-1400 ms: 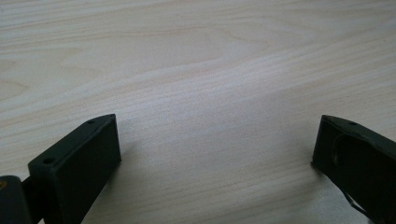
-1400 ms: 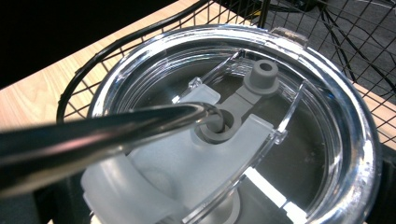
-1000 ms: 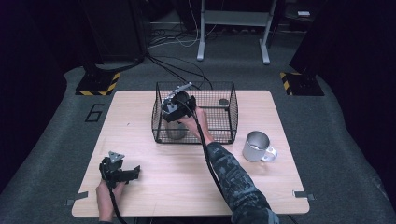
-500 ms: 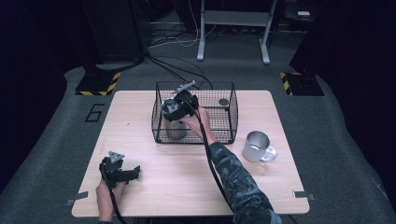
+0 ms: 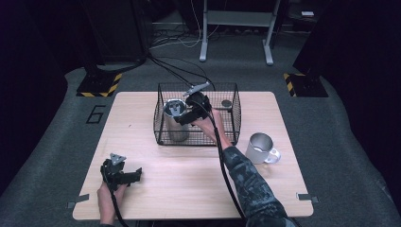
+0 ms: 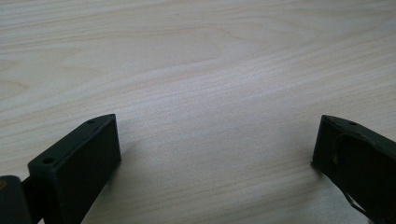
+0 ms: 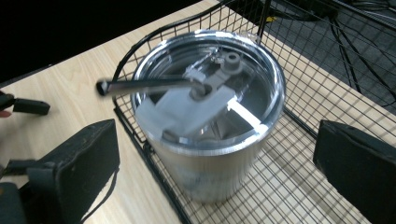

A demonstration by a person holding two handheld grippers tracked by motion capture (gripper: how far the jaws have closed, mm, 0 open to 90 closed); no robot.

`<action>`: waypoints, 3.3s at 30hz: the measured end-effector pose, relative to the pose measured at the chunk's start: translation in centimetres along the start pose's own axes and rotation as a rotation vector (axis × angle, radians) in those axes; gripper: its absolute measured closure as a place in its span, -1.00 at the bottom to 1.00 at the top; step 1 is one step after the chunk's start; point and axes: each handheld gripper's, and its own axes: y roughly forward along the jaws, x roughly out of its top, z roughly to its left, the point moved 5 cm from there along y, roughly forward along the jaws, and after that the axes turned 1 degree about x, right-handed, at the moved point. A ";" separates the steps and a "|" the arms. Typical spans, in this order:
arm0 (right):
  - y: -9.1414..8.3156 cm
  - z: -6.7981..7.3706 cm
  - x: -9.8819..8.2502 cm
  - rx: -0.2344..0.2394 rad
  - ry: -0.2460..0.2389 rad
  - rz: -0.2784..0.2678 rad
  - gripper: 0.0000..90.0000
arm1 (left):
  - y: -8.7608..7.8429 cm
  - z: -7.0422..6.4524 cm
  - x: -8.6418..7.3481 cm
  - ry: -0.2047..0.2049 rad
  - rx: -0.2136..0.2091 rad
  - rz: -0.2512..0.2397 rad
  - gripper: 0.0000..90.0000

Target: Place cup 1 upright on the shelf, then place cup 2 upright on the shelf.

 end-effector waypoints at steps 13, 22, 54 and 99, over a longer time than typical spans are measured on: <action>-4.9 0.9 -3.0 0.019 -0.023 -0.024 -0.98 | 0.0 0.0 0.0 -0.006 0.001 -0.006 -0.99; -8.0 2.1 -6.3 0.036 -0.031 -0.021 -1.00 | 0.0 0.0 0.0 -0.006 0.002 -0.006 -0.99; -18.1 -2.9 -18.3 -0.110 0.098 -0.010 -1.00 | 0.0 -0.1 0.0 -0.005 0.004 -0.008 -0.99; -18.2 -9.1 -22.0 -0.139 0.144 0.095 -1.00 | 0.1 -0.2 0.0 -0.020 0.000 -0.012 -0.99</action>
